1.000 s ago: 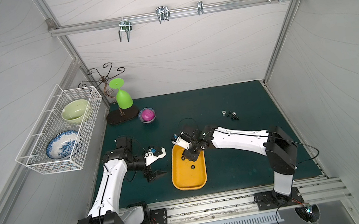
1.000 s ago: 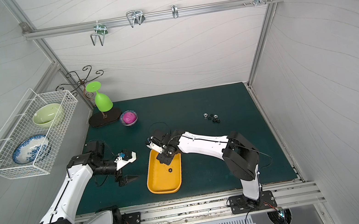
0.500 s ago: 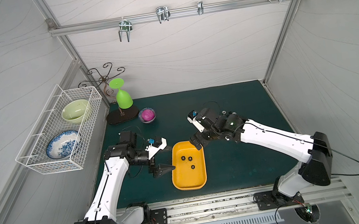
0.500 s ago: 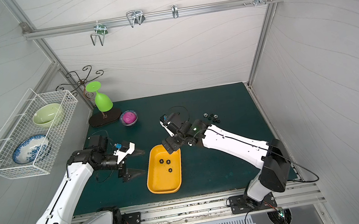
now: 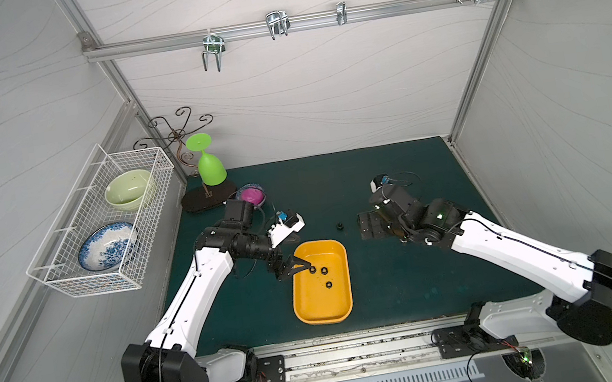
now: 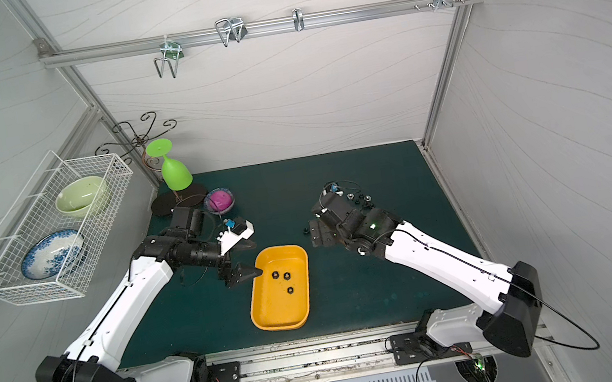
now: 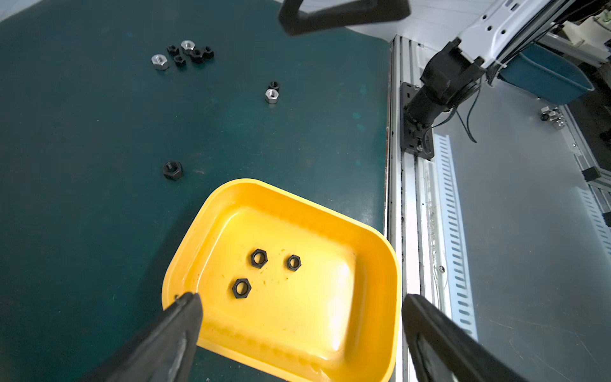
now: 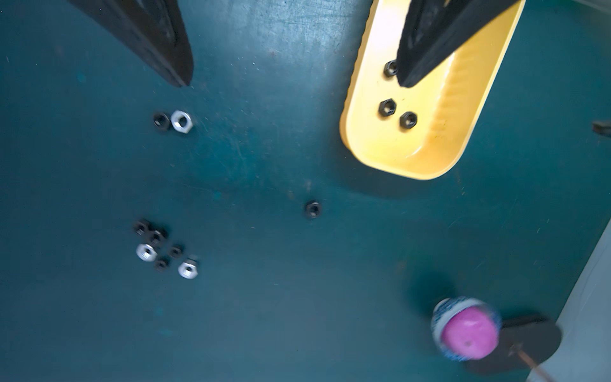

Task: Put the nuts on the desktop into the storage box
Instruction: Pick up the nut from the center of the board.

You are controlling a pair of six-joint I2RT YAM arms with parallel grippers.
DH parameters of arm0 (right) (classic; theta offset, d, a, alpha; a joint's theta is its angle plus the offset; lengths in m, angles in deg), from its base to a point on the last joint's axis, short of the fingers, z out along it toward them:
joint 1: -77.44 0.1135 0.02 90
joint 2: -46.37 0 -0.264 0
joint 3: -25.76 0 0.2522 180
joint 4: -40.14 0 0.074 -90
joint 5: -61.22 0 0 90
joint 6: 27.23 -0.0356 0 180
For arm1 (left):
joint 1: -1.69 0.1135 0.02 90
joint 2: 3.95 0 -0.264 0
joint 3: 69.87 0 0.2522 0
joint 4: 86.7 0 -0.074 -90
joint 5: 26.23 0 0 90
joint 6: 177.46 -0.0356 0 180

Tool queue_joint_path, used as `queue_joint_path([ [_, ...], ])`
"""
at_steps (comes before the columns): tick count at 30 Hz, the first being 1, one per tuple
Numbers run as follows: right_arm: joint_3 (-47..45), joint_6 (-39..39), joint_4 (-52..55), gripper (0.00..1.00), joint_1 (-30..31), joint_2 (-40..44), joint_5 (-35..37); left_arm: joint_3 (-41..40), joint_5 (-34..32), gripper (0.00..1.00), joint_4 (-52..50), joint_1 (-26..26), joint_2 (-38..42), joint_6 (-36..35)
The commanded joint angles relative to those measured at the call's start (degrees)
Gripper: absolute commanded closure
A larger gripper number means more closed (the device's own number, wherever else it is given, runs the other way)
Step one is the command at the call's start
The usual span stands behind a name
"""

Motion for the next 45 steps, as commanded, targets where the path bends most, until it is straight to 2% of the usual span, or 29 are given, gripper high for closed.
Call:
queue_joint_path([
  [1,-1.8,-3.7,0.2,0.01,-2.0,1.0,-3.4,3.2,-6.5,0.01,4.6,-1.8,-3.4,7.4],
  [9,-0.3,-7.0,3.3,0.01,-3.7,-3.4,-3.7,9.7,-10.7,0.01,4.8,-2.5,-10.9,10.4],
  [13,1.2,-9.6,7.6,0.01,-10.2,-5.4,-6.7,13.4,-15.1,0.01,5.0,-6.1,-14.7,12.8],
  [19,0.0,-10.7,9.3,0.01,-21.1,-7.5,-17.4,17.7,-14.1,0.01,4.8,-11.4,-19.6,12.8],
  [23,-2.4,-13.0,11.3,0.01,-24.7,-6.5,-19.3,21.0,-14.8,0.01,4.9,-15.4,-23.0,12.6],
  [27,-5.4,-17.6,13.6,0.01,-27.3,-4.3,-18.3,24.9,-15.7,0.01,4.4,-18.9,-26.9,12.7],
  [30,-6.8,-21.9,15.8,0.01,-29.0,-3.9,-18.4,28.1,-15.9,0.01,5.4,-20.5,-30.2,17.3],
  [34,-8.1,-27.6,19.0,0.02,-31.1,-5.7,-20.4,28.7,-14.6,0.01,7.1,-22.5,-32.4,18.4],
  [40,-10.5,-30.9,15.4,0.06,-34.4,-8.7,-27.0,27.9,-11.9,0.02,11.0,-24.3,-32.7,16.2],
  [45,-9.1,-32.6,14.8,0.05,-36.0,-12.7,-27.0,28.3,-14.9,0.01,16.8,-25.1,-33.9,15.1],
])
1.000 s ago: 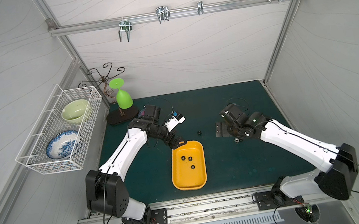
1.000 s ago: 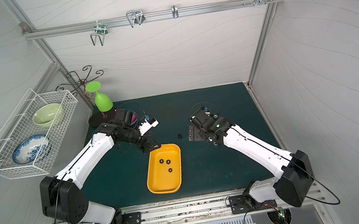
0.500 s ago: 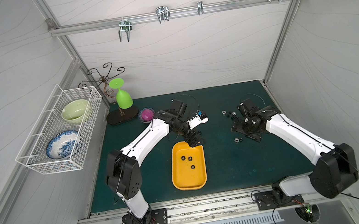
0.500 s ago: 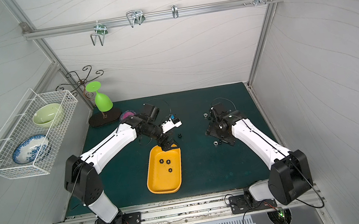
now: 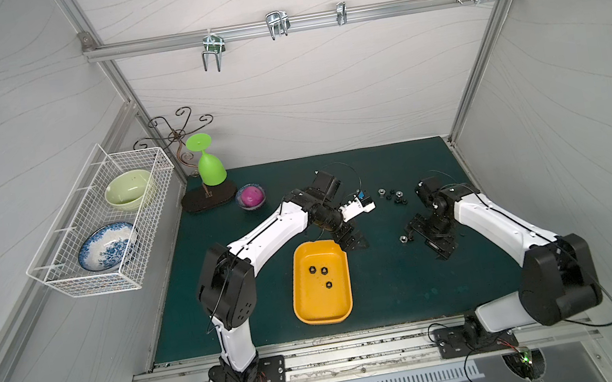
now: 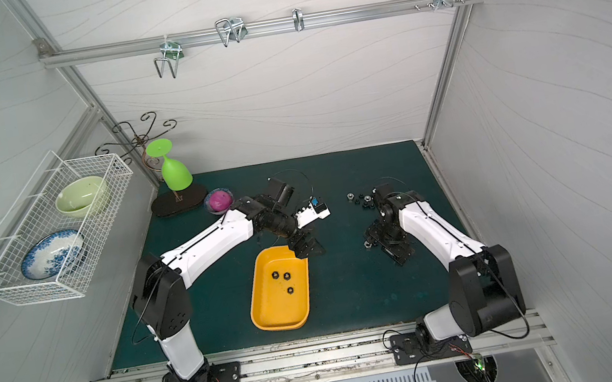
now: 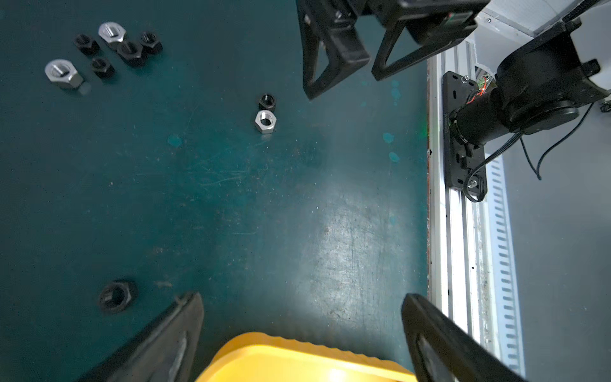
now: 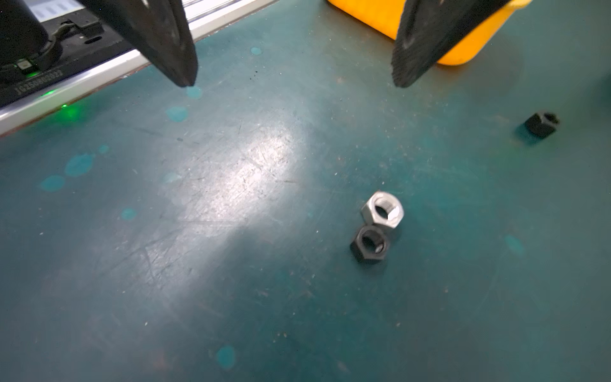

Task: Put the nuts on the desktop into the storage box
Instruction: Pick up the nut from the center of the board.

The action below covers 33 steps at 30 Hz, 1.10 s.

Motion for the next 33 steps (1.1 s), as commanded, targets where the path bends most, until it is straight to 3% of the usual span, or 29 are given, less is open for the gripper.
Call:
queue_joint_path([
  [1,1.3,-2.9,-0.2,0.06,-1.2,-3.1,-1.7,2.6,-1.1,0.01,6.5,-0.5,-1.5,-1.0],
  [8,6.1,-1.3,-1.9,0.08,-2.4,-12.9,-2.1,4.6,2.8,0.02,5.5,-1.1,-3.2,-8.6],
  [13,8.8,-2.3,-2.9,0.11,-3.0,-16.1,-0.3,4.8,0.3,0.01,5.8,-2.6,-4.5,-14.4],
  [26,4.7,-13.1,-13.7,0.23,-4.0,-19.0,-2.2,3.7,-0.8,0.01,8.7,-3.1,-5.8,-16.8],
  [33,3.4,-14.4,-15.5,0.36,-4.0,-21.1,-0.4,2.3,-0.7,0.01,8.4,-3.3,-5.3,-17.4],
])
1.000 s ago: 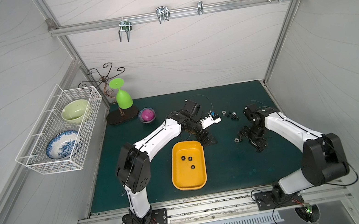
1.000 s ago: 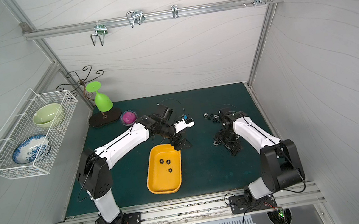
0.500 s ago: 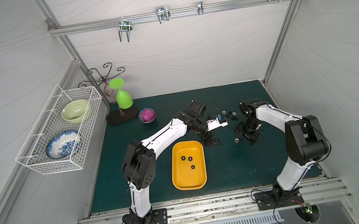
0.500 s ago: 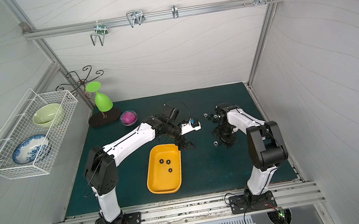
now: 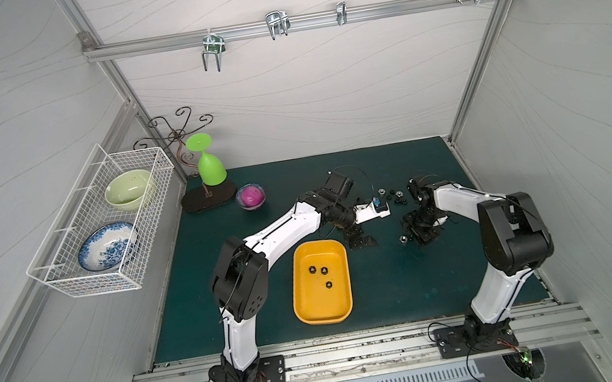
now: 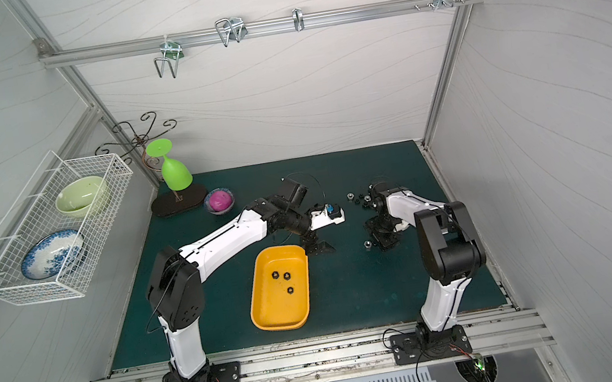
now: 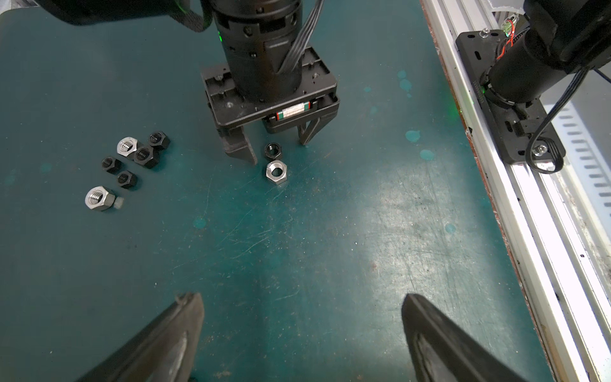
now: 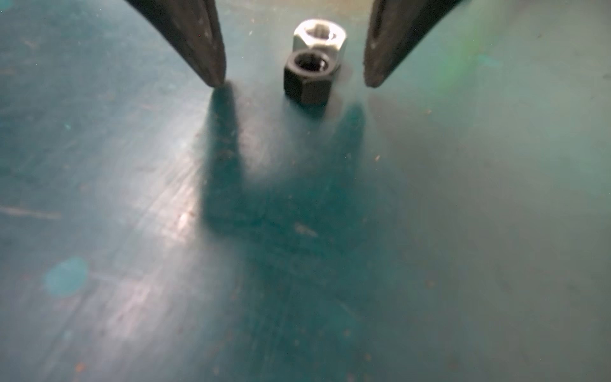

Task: Put the nuts on the desktop into the storage box
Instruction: Pick up the nut from the center of the board.

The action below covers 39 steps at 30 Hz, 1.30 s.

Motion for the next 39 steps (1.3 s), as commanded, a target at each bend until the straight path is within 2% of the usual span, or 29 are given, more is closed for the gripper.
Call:
queue_joint_path([
  [1,-0.1,-1.4,0.1,0.42,-0.2,-1.9,1.4,-0.4,0.2,0.01,1.2,-0.4,0.0,-1.5],
  [5,-0.6,-1.6,-0.1,0.59,-0.2,-2.6,1.5,-1.2,-1.1,0.02,1.9,-0.4,0.6,-1.0],
  [8,-1.2,-2.0,-0.8,0.63,-0.2,-2.8,1.4,-1.5,-1.6,0.01,2.1,-0.3,1.0,-1.0],
  [13,-1.7,-1.7,-2.3,0.8,-0.3,-3.8,1.1,-1.6,-1.6,0.01,1.3,-0.3,1.6,-1.0],
  [23,-0.2,1.4,0.1,0.81,-0.3,-0.2,0.4,-0.3,-1.4,0.01,-1.0,-0.4,2.8,-0.4],
  [29,1.4,8.4,4.3,0.79,-0.3,6.4,-0.2,3.1,0.6,0.01,-5.9,-0.4,4.2,0.2],
  [39,8.0,21.4,12.8,0.79,1.6,15.4,-0.1,13.0,3.5,0.01,-20.4,-0.2,8.2,0.4],
])
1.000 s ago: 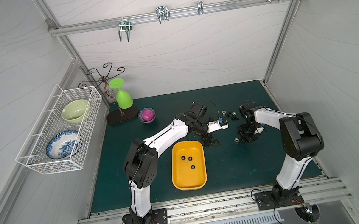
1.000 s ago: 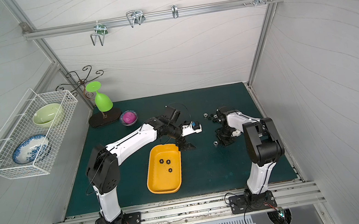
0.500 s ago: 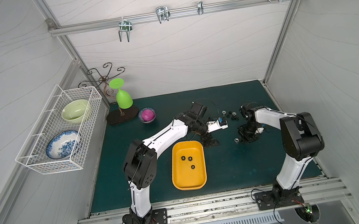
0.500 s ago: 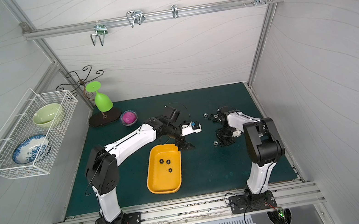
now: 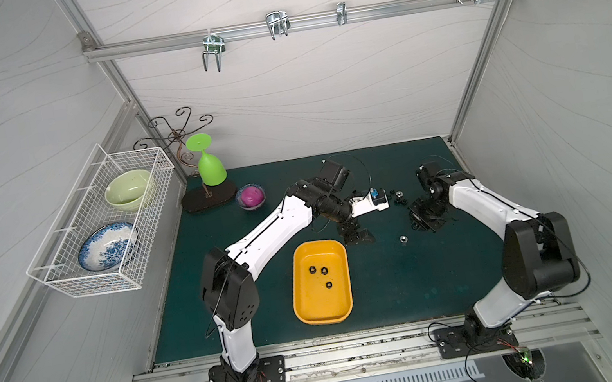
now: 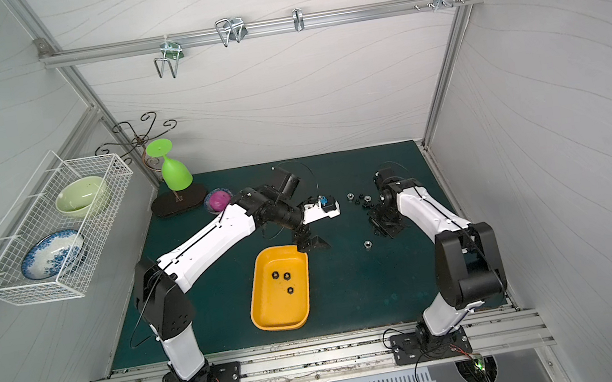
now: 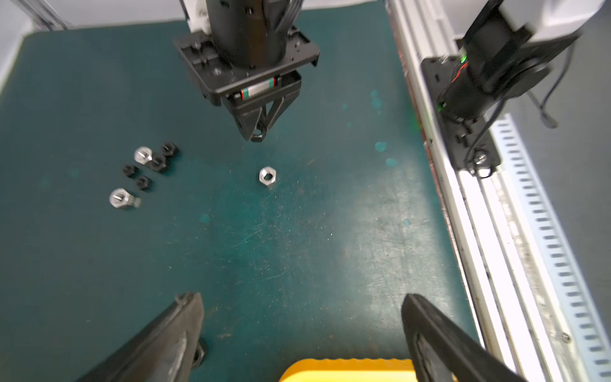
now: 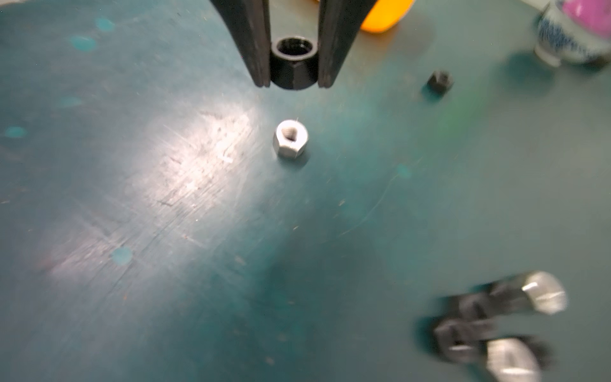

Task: Put the nuts on the desktop into the storage box
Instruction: Pick up the nut from the center of the board, then place the nut in the storage box.

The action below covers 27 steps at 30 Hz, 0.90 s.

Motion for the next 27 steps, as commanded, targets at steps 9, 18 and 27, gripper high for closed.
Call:
queue_joint_path([
  [9,14.5,8.7,10.1,0.78,10.4,5.7,3.1,4.4,4.6,0.01,-8.3,1.8,6.4,2.0],
  [18,21.9,8.8,10.3,0.78,21.6,2.2,3.7,-2.5,7.0,0.01,-8.9,9.4,13.5,1.9],
  [27,26.4,7.8,7.8,0.79,29.5,-2.8,3.4,-8.3,9.1,0.01,-11.1,17.1,19.8,-1.2],
])
